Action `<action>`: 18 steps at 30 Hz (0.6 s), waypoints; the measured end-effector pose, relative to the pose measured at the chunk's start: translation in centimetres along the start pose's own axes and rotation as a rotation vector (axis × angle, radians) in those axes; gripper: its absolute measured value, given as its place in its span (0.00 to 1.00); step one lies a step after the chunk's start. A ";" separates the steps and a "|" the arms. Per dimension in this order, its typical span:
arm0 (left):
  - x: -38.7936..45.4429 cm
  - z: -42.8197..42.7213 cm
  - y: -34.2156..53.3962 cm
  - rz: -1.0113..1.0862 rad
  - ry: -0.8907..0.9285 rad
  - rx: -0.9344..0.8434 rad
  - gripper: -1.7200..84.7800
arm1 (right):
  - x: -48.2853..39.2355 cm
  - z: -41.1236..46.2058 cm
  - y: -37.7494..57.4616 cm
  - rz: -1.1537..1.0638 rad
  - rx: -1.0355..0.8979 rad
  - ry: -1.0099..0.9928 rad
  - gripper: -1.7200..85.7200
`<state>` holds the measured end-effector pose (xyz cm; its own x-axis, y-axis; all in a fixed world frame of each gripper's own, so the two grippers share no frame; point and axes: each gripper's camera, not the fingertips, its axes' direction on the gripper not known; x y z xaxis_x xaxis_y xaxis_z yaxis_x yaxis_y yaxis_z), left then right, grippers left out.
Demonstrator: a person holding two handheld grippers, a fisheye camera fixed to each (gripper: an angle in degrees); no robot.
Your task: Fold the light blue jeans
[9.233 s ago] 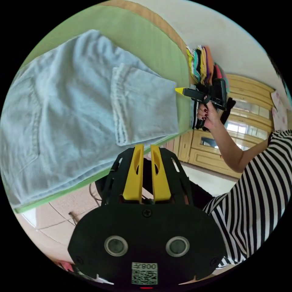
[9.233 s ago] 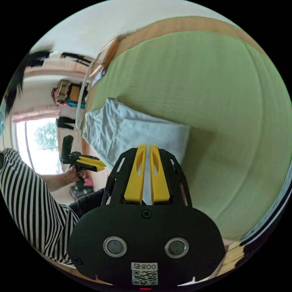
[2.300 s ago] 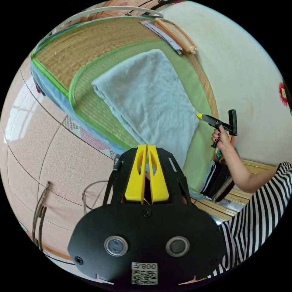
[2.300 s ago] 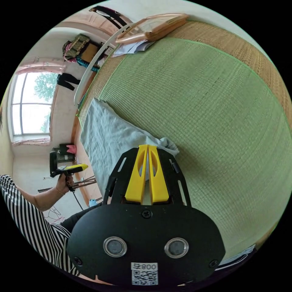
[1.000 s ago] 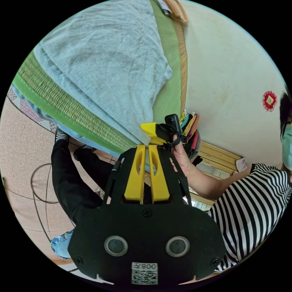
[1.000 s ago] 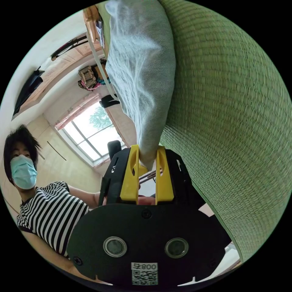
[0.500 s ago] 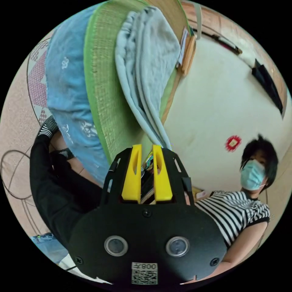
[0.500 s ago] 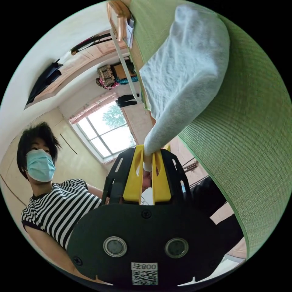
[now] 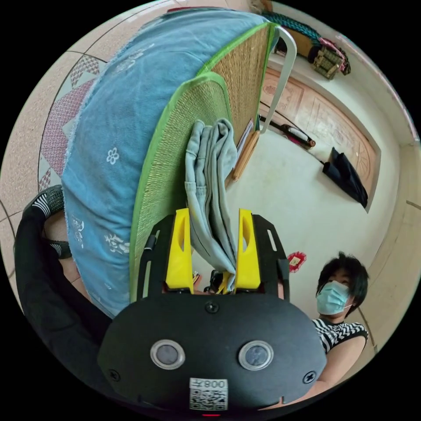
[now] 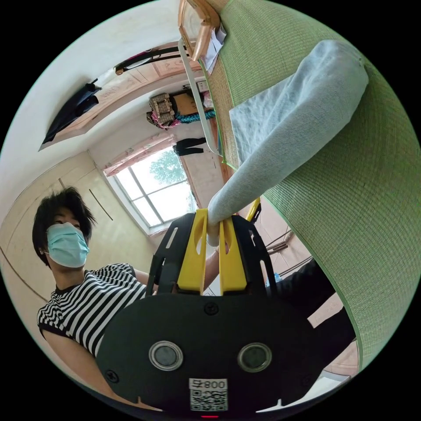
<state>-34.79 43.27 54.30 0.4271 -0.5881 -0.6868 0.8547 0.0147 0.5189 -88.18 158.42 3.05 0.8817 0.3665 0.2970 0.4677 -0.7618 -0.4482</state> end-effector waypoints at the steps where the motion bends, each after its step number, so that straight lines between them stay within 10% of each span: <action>1: 0.3 -1.1 -0.1 -0.020 0.017 0.027 0.20 | 0.5 0.1 -0.2 0.001 -0.004 0.009 0.03; 18: 14.3 -10.8 -5.8 -0.046 -0.181 -0.009 0.12 | 13.9 0.3 0.3 0.025 -0.018 0.026 0.03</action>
<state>-30.45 43.48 36.00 0.3284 -0.7242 -0.6063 0.8748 -0.0089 0.4844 -75.70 163.42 6.79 0.8913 0.3332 0.3075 0.4438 -0.7801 -0.4410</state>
